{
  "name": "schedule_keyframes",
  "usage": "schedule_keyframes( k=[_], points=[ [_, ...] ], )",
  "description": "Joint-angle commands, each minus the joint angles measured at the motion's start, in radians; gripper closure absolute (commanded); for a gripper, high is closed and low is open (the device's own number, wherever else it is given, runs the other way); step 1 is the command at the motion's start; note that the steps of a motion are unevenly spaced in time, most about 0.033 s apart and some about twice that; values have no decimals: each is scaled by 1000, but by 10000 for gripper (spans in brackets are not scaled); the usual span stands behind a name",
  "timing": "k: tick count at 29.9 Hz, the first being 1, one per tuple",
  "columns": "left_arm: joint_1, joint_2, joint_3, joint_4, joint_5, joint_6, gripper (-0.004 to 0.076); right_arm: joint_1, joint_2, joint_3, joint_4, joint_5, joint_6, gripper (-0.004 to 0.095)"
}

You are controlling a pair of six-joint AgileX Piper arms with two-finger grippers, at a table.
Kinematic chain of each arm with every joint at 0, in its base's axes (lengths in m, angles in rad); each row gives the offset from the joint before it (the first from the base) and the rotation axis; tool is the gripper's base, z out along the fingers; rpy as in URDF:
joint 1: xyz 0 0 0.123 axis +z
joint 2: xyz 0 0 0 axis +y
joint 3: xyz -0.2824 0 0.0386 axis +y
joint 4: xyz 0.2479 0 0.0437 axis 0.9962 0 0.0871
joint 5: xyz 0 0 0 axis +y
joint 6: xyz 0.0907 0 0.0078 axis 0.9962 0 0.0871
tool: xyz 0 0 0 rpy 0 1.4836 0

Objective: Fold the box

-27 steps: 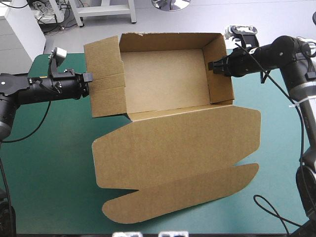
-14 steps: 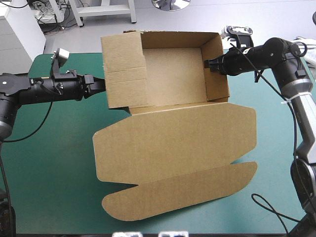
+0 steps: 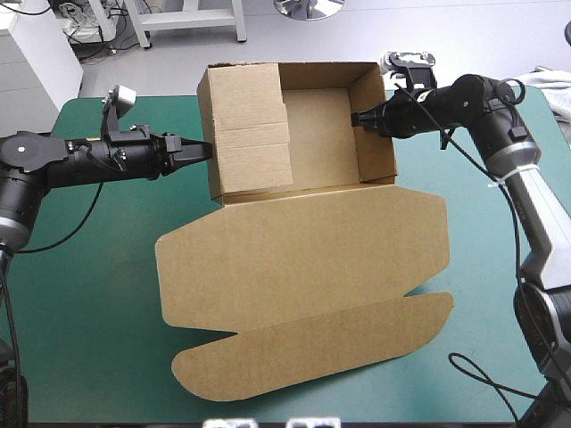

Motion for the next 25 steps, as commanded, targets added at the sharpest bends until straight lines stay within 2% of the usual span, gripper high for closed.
schedule_keyframes(
  k=[1, 5, 11, 13, 25],
  points=[
    [-7, -34, -26, -74, 7, 4, 710, 16, -51, -30, 34, -57, 11, 920],
    [-7, -34, -26, -70, 40, 4, 598, 40, -47, -30, -21, -58, 29, 920],
    [-7, -34, -26, -70, 69, -3, 391, 61, -29, -30, -26, -58, 38, 920],
    [-7, -34, -26, -66, 73, -3, 372, 64, -27, -30, -26, -58, 38, 920],
    [-7, -34, -26, -61, 72, -3, 372, 75, -20, -30, -34, -61, 55, 919]
  ],
)
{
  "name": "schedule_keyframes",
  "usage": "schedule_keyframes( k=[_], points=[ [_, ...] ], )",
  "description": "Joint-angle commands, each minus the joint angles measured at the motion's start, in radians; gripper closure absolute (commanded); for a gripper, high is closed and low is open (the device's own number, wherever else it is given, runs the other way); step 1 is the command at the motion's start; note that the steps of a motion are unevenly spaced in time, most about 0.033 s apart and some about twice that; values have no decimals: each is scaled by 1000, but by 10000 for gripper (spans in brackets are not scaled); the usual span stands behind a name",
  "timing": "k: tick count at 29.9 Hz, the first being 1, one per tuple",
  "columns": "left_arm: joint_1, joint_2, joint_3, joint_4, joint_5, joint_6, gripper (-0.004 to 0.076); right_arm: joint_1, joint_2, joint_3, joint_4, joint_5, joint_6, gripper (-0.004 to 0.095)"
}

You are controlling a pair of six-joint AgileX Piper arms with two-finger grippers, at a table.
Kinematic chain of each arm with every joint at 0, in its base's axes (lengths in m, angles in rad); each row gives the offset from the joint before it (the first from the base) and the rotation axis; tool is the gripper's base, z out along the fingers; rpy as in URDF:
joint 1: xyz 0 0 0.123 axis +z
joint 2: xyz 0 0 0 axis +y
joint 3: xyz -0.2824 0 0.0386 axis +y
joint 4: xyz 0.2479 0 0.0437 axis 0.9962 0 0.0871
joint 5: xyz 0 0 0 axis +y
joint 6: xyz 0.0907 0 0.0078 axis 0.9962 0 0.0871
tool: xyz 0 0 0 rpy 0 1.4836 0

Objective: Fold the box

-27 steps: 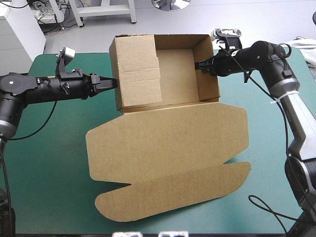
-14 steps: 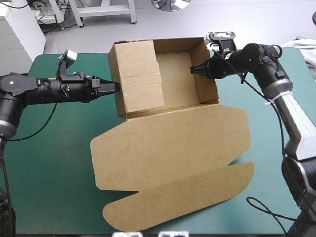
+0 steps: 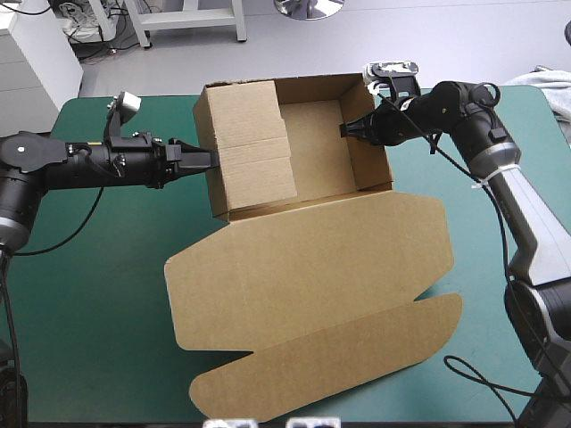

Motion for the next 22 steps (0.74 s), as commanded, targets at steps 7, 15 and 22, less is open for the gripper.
schedule_keyframes(
  k=[7, 15, 22],
  points=[
    [-7, -34, -26, -82, 3, -2, 372, 26, -34, -31, 58, -94, 29, 919],
    [-7, -34, -26, 78, -88, -103, 372, 64, -33, -31, 56, -92, 29, 919],
    [-16, -34, -26, 336, -193, -239, 412, 142, -33, -31, 0, -93, 44, 919]
  ],
)
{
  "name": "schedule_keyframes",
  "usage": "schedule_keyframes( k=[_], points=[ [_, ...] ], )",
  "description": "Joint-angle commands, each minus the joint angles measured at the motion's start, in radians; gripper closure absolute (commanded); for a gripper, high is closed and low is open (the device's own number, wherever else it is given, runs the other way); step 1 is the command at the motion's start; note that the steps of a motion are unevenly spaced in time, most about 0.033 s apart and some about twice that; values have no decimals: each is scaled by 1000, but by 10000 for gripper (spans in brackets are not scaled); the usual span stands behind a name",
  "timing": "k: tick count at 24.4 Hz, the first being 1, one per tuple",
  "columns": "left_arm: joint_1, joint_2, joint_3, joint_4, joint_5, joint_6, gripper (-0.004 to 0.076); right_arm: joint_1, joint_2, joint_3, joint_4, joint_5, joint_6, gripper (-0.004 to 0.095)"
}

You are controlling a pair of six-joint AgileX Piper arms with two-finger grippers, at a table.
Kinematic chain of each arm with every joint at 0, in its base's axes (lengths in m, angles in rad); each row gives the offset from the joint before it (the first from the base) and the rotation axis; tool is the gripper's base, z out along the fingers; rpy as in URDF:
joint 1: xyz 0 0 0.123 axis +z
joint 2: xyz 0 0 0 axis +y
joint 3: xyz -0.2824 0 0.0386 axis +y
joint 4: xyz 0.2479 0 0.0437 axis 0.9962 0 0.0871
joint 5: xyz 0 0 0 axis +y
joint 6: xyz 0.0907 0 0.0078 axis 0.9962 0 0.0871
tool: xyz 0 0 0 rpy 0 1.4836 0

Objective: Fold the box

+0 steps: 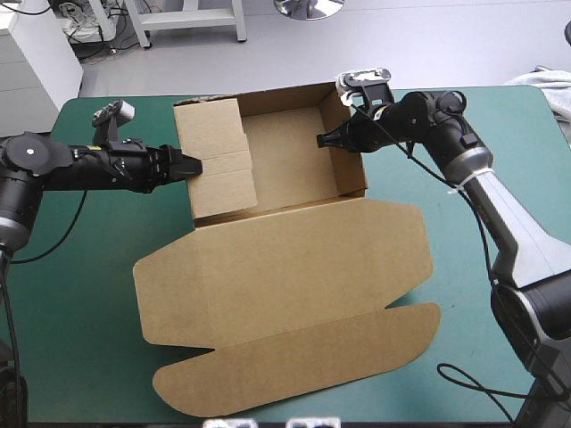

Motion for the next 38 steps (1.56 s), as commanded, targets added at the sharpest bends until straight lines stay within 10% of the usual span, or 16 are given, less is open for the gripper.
schedule_keyframes(
  k=[1, 9, 13, 23, 38],
  points=[
    [-23, -34, -26, 93, -99, -89, 431, 41, -54, -32, 69, -41, 8, 919],
    [-55, -32, -26, 382, -225, -215, 486, 100, -54, -32, 64, 17, 8, 919],
    [-55, -32, -26, 454, -185, -249, 731, 108, -54, -32, 19, 101, 13, 919],
    [-250, 35, -26, 498, -223, -300, 734, 108, -12, -30, -232, 366, 169, 920],
    [-362, 209, -26, 642, -228, -409, 734, 112, 139, -30, -137, 356, 192, 921]
  ],
)
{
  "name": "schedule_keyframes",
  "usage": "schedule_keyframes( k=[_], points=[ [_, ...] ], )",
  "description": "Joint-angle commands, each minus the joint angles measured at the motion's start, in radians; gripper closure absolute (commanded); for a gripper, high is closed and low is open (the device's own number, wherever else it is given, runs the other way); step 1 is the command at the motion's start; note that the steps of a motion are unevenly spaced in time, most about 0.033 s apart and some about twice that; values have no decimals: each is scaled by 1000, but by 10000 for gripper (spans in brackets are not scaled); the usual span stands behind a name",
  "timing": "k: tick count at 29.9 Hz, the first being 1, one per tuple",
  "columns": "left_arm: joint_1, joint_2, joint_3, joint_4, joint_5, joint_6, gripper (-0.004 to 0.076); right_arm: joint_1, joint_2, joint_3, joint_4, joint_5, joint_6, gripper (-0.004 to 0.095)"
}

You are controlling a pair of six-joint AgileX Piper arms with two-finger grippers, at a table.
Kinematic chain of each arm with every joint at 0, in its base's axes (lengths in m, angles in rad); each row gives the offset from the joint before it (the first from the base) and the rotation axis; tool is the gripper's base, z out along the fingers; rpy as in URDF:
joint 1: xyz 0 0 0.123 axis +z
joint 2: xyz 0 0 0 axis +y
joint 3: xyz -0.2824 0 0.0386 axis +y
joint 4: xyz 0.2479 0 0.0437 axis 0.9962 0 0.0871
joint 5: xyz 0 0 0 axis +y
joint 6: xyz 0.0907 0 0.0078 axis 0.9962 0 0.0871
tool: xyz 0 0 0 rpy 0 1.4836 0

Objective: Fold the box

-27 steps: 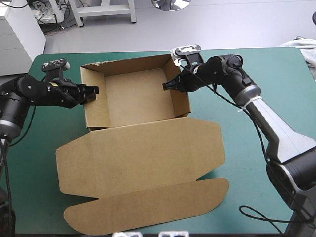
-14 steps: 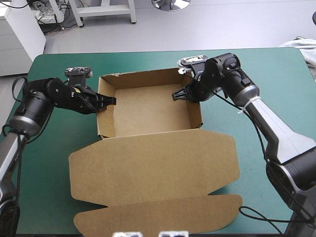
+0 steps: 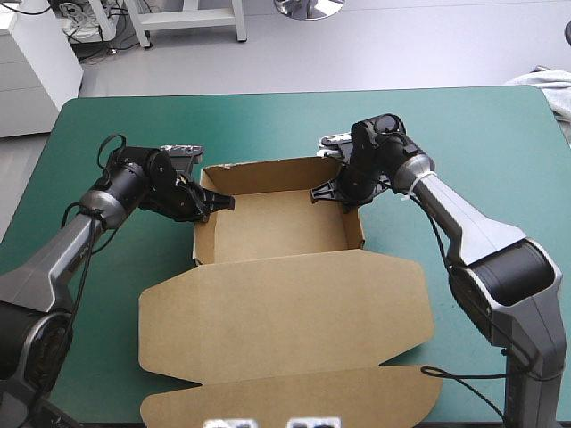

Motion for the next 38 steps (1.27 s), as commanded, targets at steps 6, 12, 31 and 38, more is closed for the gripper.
schedule_keyframes(
  k=[6, 12, 31, 38],
  points=[
    [-22, -27, -36, -61, -88, 19, 709, 14, -47, -24, 55, 14, -66, 878],
    [-22, -27, -36, -61, -72, 26, 466, 14, -47, -33, -30, 37, 35, 510],
    [-22, -58, -157, -54, -18, 39, 186, 12, -63, -227, -98, 42, -33, 387],
    [-22, -130, -332, 44, 74, 39, 216, 12, -128, -319, -171, 42, -68, 391]
  ],
)
